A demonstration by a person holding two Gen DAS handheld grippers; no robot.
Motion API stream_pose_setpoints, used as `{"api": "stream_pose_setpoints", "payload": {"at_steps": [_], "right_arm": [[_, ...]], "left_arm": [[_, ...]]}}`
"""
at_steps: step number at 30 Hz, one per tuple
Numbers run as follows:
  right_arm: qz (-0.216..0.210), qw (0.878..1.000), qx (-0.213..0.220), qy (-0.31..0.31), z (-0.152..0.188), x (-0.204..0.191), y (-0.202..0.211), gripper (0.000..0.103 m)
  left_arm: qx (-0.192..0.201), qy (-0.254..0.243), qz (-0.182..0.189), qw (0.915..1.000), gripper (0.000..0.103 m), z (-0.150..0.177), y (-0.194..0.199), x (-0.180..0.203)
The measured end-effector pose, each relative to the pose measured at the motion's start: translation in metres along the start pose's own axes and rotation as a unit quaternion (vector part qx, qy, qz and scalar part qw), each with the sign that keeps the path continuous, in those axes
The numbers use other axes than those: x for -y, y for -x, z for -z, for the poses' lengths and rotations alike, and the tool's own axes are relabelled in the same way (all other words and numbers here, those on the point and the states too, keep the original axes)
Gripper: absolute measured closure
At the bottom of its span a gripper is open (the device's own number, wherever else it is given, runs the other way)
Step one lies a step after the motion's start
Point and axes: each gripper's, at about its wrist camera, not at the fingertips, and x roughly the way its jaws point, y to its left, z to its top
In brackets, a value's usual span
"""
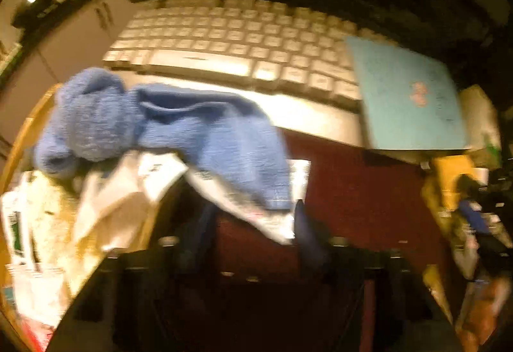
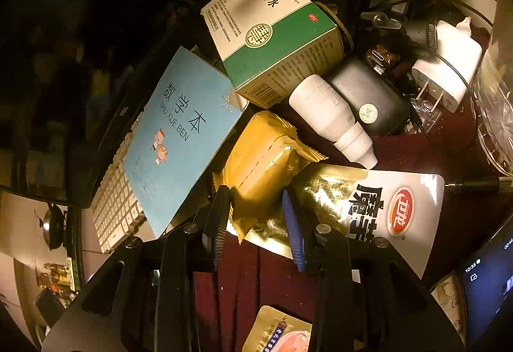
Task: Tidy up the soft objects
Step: 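Move the left gripper to a green sachet while the right approaches the yellow packet, then grasp the green sachet with the left gripper while the right grasps the yellow packet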
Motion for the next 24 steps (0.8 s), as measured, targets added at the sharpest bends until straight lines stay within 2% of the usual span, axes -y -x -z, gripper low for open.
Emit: {"api": "stream_pose_setpoints", "payload": {"at_steps": [1,2,3,5,7,14,15,16,18,20,24], "right_arm": [[0.0,1.0,0.0,0.0,0.0,0.0,0.0,0.069],[-0.001,1.0,0.0,-0.001,0.0,0.0,0.0,0.069],[-0.001,1.0,0.0,-0.001,0.0,0.0,0.0,0.069],[0.0,1.0,0.0,0.0,0.0,0.0,0.0,0.069],[0.001,1.0,0.001,0.001,0.0,-0.001,-0.001,0.069],[0.007,1.0,0.006,0.003,-0.001,0.0,0.0,0.069],[0.007,1.0,0.006,0.003,-0.001,0.0,0.0,0.069],[0.007,1.0,0.006,0.003,-0.001,0.0,0.0,0.069],[0.007,1.0,0.006,0.004,-0.002,0.001,0.0,0.069],[0.008,1.0,0.007,0.005,-0.001,0.001,0.001,0.069],[0.008,1.0,0.009,0.008,0.0,0.001,0.001,0.069]], "left_arm": [[0.002,-0.003,0.002,1.0,0.069,0.002,0.001,-0.002],[0.004,-0.007,0.001,1.0,0.084,0.004,0.004,-0.007],[0.004,-0.007,0.009,0.9999,0.086,0.006,0.005,-0.008],[-0.005,0.002,0.039,0.9992,0.089,0.009,0.006,-0.019],[-0.006,-0.004,0.053,0.9986,0.09,0.016,0.007,-0.022],[-0.04,-0.027,0.114,0.9923,0.09,0.067,0.028,-0.033],[-0.044,-0.016,0.131,0.9903,0.09,0.074,0.031,-0.04],[-0.044,-0.009,0.142,0.9889,0.089,0.078,0.033,-0.044],[-0.044,-0.015,0.148,0.9879,0.079,0.083,0.035,-0.048],[-0.042,-0.016,0.151,0.9875,0.059,0.085,0.042,-0.052],[-0.027,0.002,0.16,0.9867,0.045,0.069,0.042,-0.048]]}}
